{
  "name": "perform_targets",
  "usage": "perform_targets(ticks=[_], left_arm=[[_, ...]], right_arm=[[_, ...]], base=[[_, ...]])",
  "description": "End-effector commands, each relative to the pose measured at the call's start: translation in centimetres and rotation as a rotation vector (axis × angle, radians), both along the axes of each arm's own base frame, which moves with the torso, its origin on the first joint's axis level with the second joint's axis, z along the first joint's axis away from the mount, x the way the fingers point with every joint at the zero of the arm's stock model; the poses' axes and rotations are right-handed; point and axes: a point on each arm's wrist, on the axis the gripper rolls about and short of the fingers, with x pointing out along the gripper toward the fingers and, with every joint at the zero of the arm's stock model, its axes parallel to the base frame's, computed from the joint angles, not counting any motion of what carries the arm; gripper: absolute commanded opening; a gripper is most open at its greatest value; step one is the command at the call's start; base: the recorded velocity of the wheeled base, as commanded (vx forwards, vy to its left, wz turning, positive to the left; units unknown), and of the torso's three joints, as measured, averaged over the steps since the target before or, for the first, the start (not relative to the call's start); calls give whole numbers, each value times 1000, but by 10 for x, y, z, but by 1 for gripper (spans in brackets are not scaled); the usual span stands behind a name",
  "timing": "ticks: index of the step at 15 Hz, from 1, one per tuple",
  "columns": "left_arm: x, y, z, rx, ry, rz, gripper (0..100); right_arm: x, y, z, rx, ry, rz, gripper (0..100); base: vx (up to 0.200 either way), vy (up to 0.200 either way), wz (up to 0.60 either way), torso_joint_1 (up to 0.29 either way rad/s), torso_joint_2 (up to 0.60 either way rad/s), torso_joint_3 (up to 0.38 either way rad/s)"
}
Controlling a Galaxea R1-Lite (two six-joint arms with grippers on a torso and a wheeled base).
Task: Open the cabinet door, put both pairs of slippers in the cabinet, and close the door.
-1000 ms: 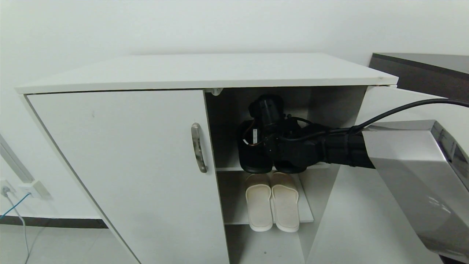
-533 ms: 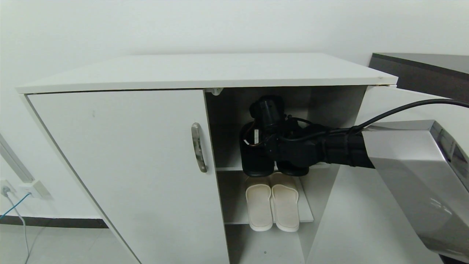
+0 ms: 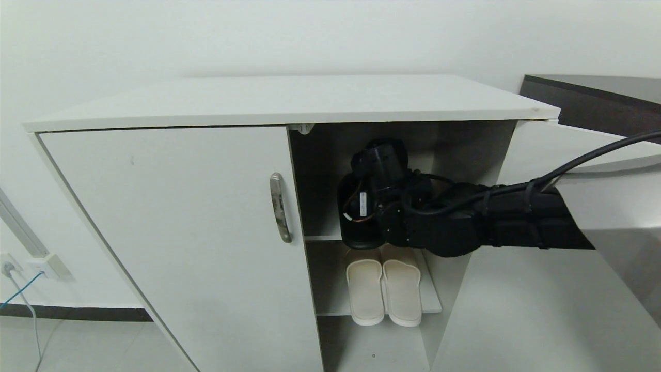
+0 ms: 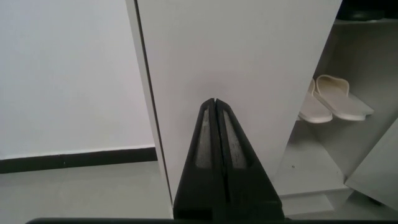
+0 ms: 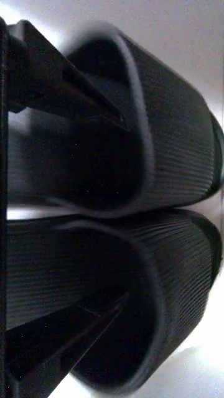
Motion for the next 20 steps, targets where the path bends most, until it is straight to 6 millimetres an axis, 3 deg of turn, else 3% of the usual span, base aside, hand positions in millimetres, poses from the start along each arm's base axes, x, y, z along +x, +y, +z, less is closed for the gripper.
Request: perform_targets(ticks=[1,5,8,11,16,17,20], left_arm=[[0,0,0,0,0,-1,0],[0,0,0,0,2,-1,0],[0,0,0,0,0,-1,0],[0,0,0,0,0,-1,0],[0,0,0,0,2,-1,0],[0,0,0,0,0,-1,0],[0,0,0,0,0,-1,0]], right_arm=[[-41,-12,12,20,-21,45,100],[-83,-39,1,61,-69,110,100],[-101,-59,-15,57,-98,229,100],[-109,-66,-23,44,-203,354,100],[-112,-61,-31,23,-201,387,100],[-112,-60,-32,22,-200,388,0],[-112,-60,-33,20,-198,388,0]], base=[[0,0,0,0,0,0],[0,0,0,0,0,0],[0,0,0,0,0,0],[0,0,0,0,0,0],[0,0,0,0,0,0],[0,0,0,0,0,0],[0,0,0,0,0,0]])
